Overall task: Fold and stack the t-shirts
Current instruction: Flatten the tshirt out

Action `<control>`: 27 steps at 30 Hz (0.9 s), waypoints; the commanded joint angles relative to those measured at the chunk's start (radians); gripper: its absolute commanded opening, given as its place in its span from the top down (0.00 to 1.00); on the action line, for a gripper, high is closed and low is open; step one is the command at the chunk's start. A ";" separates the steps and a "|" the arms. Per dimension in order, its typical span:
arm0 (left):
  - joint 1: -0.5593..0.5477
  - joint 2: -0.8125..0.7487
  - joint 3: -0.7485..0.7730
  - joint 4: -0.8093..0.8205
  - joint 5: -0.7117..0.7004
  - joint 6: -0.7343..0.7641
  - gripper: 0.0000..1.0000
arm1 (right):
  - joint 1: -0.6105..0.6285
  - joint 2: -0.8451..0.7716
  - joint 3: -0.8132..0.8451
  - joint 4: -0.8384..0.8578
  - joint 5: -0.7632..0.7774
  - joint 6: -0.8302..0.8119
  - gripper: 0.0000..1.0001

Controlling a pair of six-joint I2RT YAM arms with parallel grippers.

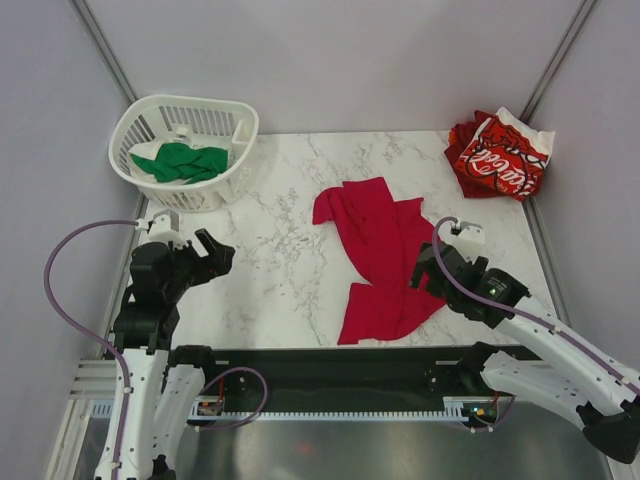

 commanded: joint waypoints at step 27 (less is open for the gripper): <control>-0.038 0.087 -0.001 0.048 0.058 0.024 0.21 | 0.529 0.778 0.173 0.341 -0.197 -0.081 0.16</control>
